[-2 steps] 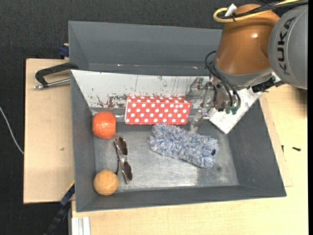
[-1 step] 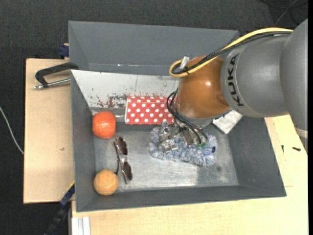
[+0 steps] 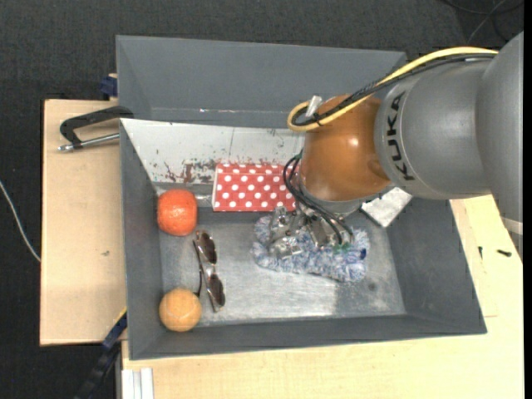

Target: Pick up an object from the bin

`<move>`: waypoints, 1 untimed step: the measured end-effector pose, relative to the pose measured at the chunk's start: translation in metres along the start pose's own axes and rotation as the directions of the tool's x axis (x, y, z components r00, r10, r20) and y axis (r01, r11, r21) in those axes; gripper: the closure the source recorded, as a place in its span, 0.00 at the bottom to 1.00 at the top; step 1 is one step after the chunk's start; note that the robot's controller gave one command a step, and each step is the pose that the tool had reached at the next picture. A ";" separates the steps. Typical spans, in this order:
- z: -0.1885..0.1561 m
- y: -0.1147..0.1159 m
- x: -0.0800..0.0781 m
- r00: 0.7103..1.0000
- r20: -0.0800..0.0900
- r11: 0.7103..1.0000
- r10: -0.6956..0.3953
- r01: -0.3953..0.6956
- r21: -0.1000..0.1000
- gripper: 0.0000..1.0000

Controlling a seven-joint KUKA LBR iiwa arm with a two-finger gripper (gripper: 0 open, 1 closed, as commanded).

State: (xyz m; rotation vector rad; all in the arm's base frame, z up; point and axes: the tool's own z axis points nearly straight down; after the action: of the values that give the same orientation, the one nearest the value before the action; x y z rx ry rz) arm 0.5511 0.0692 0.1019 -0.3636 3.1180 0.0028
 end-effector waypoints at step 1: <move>-0.096 -0.002 0.001 1.000 0.003 1.000 -0.016 0.016 0.001 1.00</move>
Offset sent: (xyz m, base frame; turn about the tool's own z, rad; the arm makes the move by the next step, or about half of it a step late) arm 0.0000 0.0000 0.0000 0.0000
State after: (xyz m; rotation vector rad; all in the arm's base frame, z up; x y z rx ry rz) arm 0.5507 0.0669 0.1982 -0.3876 3.1125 0.0023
